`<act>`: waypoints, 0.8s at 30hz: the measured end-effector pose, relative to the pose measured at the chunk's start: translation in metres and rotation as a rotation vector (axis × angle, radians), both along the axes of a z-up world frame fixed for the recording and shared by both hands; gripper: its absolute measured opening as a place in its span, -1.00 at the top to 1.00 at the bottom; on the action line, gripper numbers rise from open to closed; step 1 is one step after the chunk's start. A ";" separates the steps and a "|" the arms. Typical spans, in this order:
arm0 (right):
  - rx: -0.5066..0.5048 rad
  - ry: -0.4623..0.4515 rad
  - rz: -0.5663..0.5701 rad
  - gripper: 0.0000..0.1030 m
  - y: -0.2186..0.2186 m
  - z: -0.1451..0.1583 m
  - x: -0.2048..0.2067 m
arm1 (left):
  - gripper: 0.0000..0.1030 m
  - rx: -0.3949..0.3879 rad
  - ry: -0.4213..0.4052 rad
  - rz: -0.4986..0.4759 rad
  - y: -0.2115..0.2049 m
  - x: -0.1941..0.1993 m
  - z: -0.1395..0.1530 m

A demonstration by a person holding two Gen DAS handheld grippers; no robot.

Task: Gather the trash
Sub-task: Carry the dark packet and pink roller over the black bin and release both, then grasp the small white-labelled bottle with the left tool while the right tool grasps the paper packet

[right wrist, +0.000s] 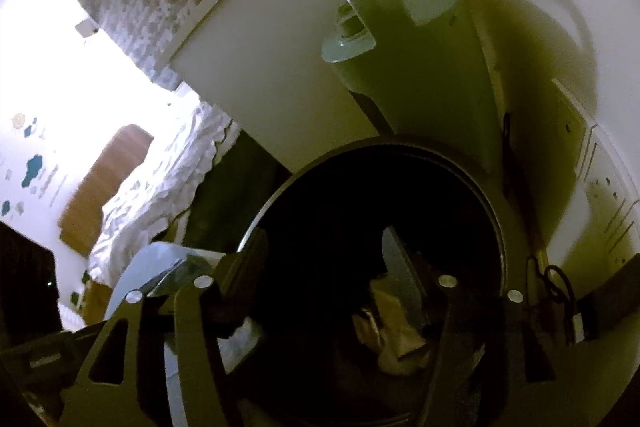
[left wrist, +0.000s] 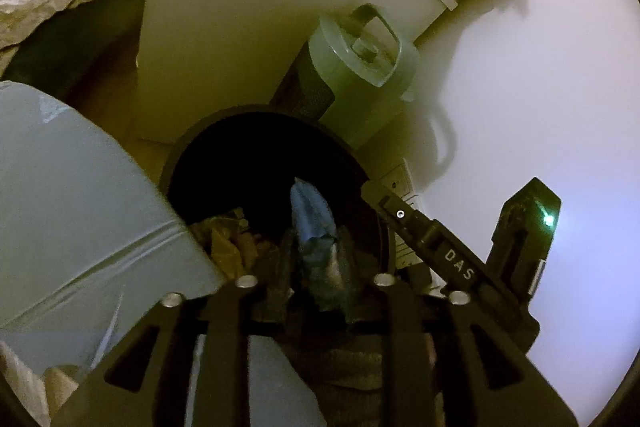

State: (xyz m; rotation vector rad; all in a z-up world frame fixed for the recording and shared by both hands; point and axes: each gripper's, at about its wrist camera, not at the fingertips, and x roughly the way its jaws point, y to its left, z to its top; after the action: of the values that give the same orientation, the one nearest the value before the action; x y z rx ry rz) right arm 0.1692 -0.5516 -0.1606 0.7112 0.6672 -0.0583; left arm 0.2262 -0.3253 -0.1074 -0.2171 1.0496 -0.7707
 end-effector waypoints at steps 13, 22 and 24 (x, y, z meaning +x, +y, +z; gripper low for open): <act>-0.048 -0.012 0.053 -0.25 0.026 0.005 -0.005 | -0.63 -0.031 -0.165 0.156 0.094 -0.045 0.038; -0.043 -0.064 0.280 -0.25 0.096 0.031 -0.028 | -0.64 0.096 -0.165 0.366 0.221 -0.055 0.019; -0.024 -0.064 0.349 -0.47 0.125 0.039 -0.037 | -0.64 0.146 -0.169 0.378 0.232 -0.055 0.013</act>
State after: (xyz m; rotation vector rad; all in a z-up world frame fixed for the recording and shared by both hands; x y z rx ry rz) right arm 0.1320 -0.4267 -0.1220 0.5636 0.7197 0.2757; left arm 0.1712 -0.0933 -0.0946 -0.2136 0.8660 -0.3624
